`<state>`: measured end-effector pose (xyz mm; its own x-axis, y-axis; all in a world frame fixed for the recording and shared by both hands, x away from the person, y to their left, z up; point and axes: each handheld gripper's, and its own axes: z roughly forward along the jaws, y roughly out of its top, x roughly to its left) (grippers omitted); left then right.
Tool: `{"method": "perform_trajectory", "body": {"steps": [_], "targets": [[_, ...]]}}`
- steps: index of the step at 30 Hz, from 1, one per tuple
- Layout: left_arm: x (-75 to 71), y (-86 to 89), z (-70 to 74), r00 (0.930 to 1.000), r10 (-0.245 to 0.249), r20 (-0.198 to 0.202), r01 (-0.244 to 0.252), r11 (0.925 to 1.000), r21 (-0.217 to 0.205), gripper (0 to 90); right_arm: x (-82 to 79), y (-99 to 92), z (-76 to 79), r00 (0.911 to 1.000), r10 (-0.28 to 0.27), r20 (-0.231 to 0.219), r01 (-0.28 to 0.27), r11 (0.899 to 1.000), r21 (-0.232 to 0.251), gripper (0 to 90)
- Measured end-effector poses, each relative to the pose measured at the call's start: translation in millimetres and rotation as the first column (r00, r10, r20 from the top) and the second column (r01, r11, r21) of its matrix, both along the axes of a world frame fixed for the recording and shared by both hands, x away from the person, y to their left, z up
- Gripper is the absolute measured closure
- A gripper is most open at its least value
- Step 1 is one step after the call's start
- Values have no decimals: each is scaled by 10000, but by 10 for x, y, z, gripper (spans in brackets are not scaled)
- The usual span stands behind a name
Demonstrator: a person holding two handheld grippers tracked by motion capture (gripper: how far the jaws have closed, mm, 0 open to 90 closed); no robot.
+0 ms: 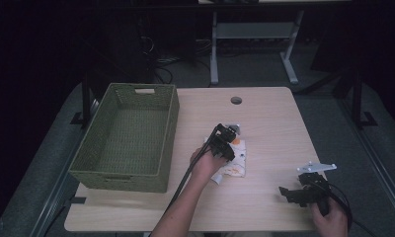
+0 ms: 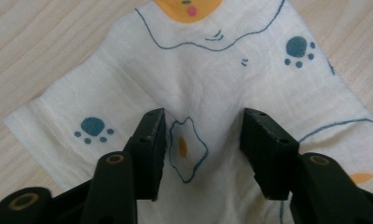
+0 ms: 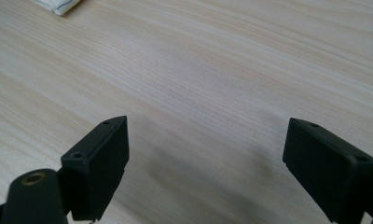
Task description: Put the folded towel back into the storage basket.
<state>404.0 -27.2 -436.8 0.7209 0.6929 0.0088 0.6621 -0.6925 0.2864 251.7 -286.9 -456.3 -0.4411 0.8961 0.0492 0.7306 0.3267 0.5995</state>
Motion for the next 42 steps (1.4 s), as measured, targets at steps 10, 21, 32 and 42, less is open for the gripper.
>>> {"method": "perform_trajectory", "body": {"steps": [10,21,32,42], "targets": [[-13,-6,7,9999,-114,38,114,9999,26,644,1,-5,0,10000,-10,13,10,10000,8,142],[-2,24,21,9999,-165,-35,165,9997,153,807,0,-10,1,10000,-25,1,25,10000,6,142],[-31,81,178,9998,-206,-47,207,9997,100,813,4,-11,3,10000,-15,54,15,10000,-28,142],[-82,114,436,9990,-353,268,351,9993,94,812,2,-15,8,10000,-56,63,56,10000,-26,142]]}}
